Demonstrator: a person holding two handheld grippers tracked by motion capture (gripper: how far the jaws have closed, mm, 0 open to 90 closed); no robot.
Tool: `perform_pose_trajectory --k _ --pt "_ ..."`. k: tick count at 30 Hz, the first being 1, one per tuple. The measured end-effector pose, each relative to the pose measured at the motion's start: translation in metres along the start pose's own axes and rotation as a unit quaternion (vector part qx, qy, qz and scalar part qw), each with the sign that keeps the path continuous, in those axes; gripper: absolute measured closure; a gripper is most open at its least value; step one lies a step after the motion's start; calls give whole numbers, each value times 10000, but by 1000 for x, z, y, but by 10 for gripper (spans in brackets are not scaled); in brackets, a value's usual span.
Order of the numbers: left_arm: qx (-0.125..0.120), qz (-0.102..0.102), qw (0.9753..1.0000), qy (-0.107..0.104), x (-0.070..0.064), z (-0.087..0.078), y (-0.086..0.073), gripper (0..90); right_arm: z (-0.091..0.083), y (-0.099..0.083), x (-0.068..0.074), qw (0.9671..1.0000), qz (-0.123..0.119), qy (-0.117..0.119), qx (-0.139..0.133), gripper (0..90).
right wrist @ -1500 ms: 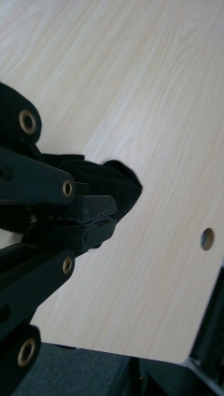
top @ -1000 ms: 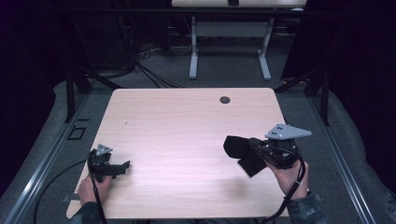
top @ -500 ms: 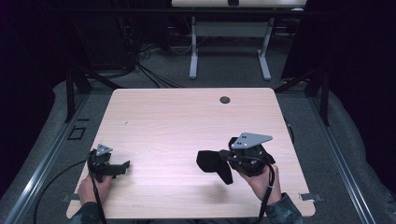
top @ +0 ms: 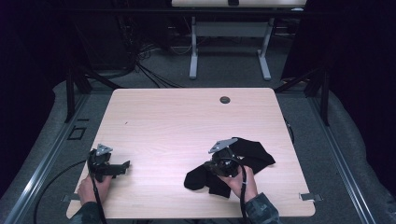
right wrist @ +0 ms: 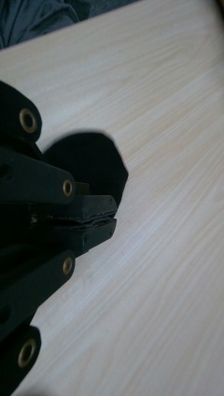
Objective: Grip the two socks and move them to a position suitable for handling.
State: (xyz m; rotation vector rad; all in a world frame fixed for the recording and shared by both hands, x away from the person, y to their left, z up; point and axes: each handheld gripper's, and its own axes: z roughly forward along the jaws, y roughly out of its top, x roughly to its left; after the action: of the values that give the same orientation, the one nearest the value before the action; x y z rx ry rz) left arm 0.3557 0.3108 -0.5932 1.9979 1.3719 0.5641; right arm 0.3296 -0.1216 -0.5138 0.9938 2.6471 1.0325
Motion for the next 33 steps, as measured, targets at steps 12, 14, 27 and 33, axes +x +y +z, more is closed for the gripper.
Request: perform_pose_trajectory --k 12,14,27,33 --pt "-2 -16 10000 6 0 -1 -1 4 46 -9 -6 9989 -115 215 397 754" --pt "-2 -17 10000 7 0 -1 -1 3 39 -10 -8 9995 -56 193 256 659" --pt "-5 -4 10000 1 0 0 -1 3 -23 -56 -36 9957 801 -401 -230 269" --pt "18 1 10000 0 0 -1 0 3 -35 -78 -42 9916 1174 -498 -227 219"
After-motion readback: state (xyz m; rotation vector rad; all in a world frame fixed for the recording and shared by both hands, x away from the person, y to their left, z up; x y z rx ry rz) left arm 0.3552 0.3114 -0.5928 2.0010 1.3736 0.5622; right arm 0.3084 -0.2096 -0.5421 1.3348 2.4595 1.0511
